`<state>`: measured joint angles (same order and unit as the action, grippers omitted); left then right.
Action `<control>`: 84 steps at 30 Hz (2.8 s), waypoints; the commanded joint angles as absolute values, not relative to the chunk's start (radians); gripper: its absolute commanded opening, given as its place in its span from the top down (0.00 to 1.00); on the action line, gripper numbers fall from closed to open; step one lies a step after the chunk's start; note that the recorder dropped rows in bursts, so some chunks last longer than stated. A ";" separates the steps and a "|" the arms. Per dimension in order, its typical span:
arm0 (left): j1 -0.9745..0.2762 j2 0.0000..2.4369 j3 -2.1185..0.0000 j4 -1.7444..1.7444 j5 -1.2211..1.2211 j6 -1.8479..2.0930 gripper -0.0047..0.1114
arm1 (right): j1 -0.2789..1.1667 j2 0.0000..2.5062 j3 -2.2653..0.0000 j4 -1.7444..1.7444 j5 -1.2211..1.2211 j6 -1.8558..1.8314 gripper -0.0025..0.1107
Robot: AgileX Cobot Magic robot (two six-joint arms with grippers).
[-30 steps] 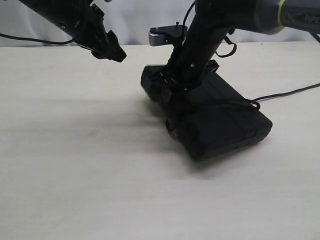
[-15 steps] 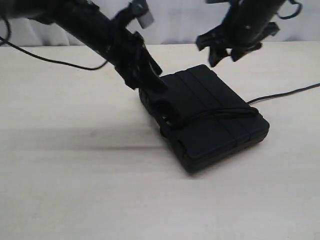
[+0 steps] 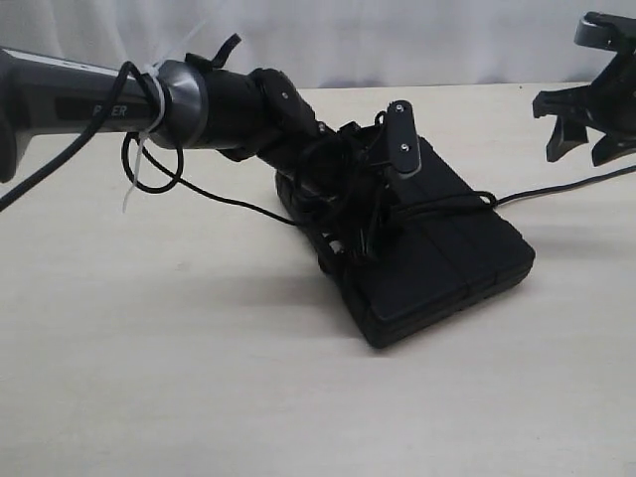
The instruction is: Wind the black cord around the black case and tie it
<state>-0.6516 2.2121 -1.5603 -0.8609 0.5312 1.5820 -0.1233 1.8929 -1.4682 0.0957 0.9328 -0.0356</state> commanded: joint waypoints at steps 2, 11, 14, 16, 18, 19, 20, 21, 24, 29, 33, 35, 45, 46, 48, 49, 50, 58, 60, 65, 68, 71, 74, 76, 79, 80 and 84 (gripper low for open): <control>-0.651 2.221 -1.559 -0.849 0.529 1.555 0.65 | -0.144 1.923 -1.460 0.066 0.909 -0.019 0.50; -0.653 2.197 -1.559 -0.895 0.486 1.573 0.96 | -0.219 2.009 -1.460 0.085 0.860 0.000 0.50; -0.653 2.190 -1.559 -0.911 0.453 1.582 0.96 | -0.251 2.053 -1.460 0.166 0.799 0.000 0.50; -0.653 2.190 -1.559 -0.911 0.459 1.594 0.96 | -0.279 2.101 -1.460 0.264 0.707 -0.011 0.50; -0.653 2.190 -1.559 -0.911 0.473 1.594 0.96 | -0.292 2.130 -1.460 0.347 0.642 -0.011 0.50; -0.653 2.190 -1.559 -0.911 0.478 1.594 0.96 | -0.300 2.144 -1.460 0.392 0.599 -0.011 0.50; -0.653 2.190 -1.559 -0.911 0.483 1.594 0.96 | -0.305 2.168 -1.460 0.455 0.524 -0.014 0.50; -0.653 2.190 -1.559 -0.911 0.488 1.594 0.96 | -0.305 2.177 -1.460 0.473 0.488 -0.012 0.50; -0.653 2.190 -1.559 -0.907 0.505 1.596 0.96 | -0.305 2.201 -1.463 0.486 0.423 0.000 0.50; -0.653 2.190 -1.559 -0.903 0.493 1.603 0.96 | -0.344 2.219 -1.476 0.509 0.406 0.000 0.50; -0.653 2.190 -1.559 -0.903 0.493 1.603 0.96 | -0.373 2.221 -1.478 0.509 0.422 0.000 0.51; -0.653 2.190 -1.559 -0.903 0.493 1.603 0.96 | -0.376 2.221 -1.478 0.509 0.406 0.000 0.55; -0.653 2.190 -1.559 -0.903 0.497 1.603 0.96 | -0.358 2.334 -1.597 0.520 0.493 -0.045 0.66; -0.653 2.190 -1.559 -0.903 0.497 1.603 0.96 | -0.358 2.346 -1.612 0.515 0.510 -0.045 0.66; -0.653 2.190 -1.559 -0.903 0.497 1.603 0.96 | -0.358 2.368 -1.642 0.508 0.536 -0.059 0.67; -0.653 2.190 -1.559 -0.903 0.497 1.603 0.96 | -0.358 2.374 -1.649 0.508 0.544 -0.067 0.67; -0.653 2.190 -1.559 -0.903 0.496 1.603 0.96 | -0.358 2.381 -1.655 0.508 0.552 -0.067 0.67; -0.653 2.190 -1.559 -0.903 0.496 1.603 0.96 | -0.348 2.399 -1.662 0.513 0.601 -0.243 0.94; -0.653 2.190 -1.559 -0.903 0.496 1.603 0.96 | -0.338 2.403 -1.662 0.513 0.614 -0.269 0.94; -0.653 2.190 -1.559 -0.903 0.496 1.603 0.96 | -0.295 2.393 -1.662 0.513 0.657 -0.382 0.94; -0.653 2.190 -1.559 -0.903 0.494 1.603 0.96 | -0.268 2.368 -1.662 0.501 0.660 -0.430 0.94; -0.653 2.190 -1.559 -0.903 0.460 1.603 0.96 | -0.240 2.337 -1.662 0.462 0.664 -0.461 0.94; -0.653 2.190 -1.559 -0.903 0.408 1.585 0.96 | -0.226 2.311 -1.658 0.451 0.666 -0.461 0.94; -0.653 2.190 -1.559 -0.905 0.357 1.546 0.96 | -0.218 2.290 -1.643 0.453 0.658 -0.471 0.94; -0.653 2.190 -1.559 -0.940 0.273 1.489 0.96 | -0.206 2.253 -1.604 0.455 0.626 -0.526 0.94; -0.651 2.190 -1.559 -0.951 0.262 1.485 0.96 | -0.207 2.239 -1.587 0.460 0.609 -0.540 0.94; -0.651 2.190 -1.559 -0.976 0.243 1.484 0.96 | -0.207 2.170 -1.502 0.462 0.527 -0.554 0.94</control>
